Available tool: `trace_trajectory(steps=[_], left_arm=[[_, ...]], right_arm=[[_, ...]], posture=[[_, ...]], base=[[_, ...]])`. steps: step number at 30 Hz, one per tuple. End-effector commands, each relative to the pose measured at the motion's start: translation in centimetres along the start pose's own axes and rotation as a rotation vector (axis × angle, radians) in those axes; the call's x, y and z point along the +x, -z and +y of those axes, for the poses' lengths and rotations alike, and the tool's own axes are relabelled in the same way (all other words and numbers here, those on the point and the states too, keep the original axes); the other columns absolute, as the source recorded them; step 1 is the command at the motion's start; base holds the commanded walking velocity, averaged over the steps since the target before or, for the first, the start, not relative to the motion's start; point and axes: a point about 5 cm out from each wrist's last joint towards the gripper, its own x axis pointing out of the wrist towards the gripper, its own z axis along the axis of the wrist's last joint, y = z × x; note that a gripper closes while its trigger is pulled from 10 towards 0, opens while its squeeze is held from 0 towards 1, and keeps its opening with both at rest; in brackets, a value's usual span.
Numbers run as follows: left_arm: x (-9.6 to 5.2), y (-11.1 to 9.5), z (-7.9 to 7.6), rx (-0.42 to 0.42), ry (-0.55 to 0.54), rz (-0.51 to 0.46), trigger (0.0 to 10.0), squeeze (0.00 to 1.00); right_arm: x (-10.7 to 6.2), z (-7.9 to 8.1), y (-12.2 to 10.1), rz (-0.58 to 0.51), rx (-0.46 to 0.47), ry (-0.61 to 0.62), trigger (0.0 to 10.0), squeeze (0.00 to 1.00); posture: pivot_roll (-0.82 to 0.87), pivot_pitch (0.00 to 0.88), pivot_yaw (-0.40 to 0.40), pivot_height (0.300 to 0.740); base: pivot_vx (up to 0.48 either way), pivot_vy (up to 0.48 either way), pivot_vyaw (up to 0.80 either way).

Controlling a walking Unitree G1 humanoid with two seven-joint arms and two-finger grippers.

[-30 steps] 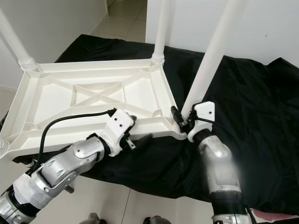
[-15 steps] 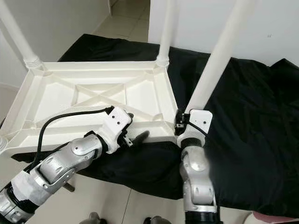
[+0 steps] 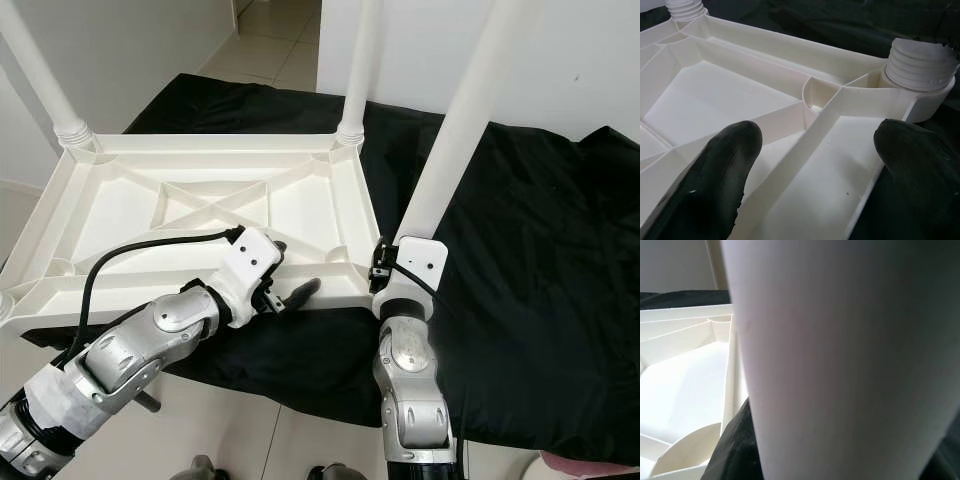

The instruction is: Building children table

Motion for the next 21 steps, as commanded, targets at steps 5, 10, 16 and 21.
trace_trajectory(steps=[5,10,16,21], left_arm=[[-0.3,-0.1,-1.9,0.006,0.305,-0.011,10.0,0.0],[-0.3,-0.4,-1.9,-0.032,0.317,-0.026,10.0,0.9],[-0.4,-0.5,-1.8,-0.015,0.32,-0.023,10.0,0.28],[-0.6,-0.7,-1.9,-0.038,0.343,-0.045,0.0,0.0]], right_arm=[[-0.1,-0.8,1.4,0.076,0.054,0.003,10.0,0.84],[0.0,-1.0,1.3,0.065,0.056,-0.03,10.0,1.0],[0.4,-1.7,1.2,0.051,0.034,-0.058,10.0,0.0],[0.5,-1.8,1.1,0.034,0.018,-0.127,10.0,0.0]], posture=[[-0.04,0.117,-0.029,0.74],[-0.04,0.119,-0.03,0.74],[-0.04,0.117,-0.025,0.74],[-0.04,0.115,-0.021,0.74]], base=[[0.0,0.0,0.0],[0.0,0.0,0.0],[0.0,0.0,0.0],[0.0,0.0,0.0]])
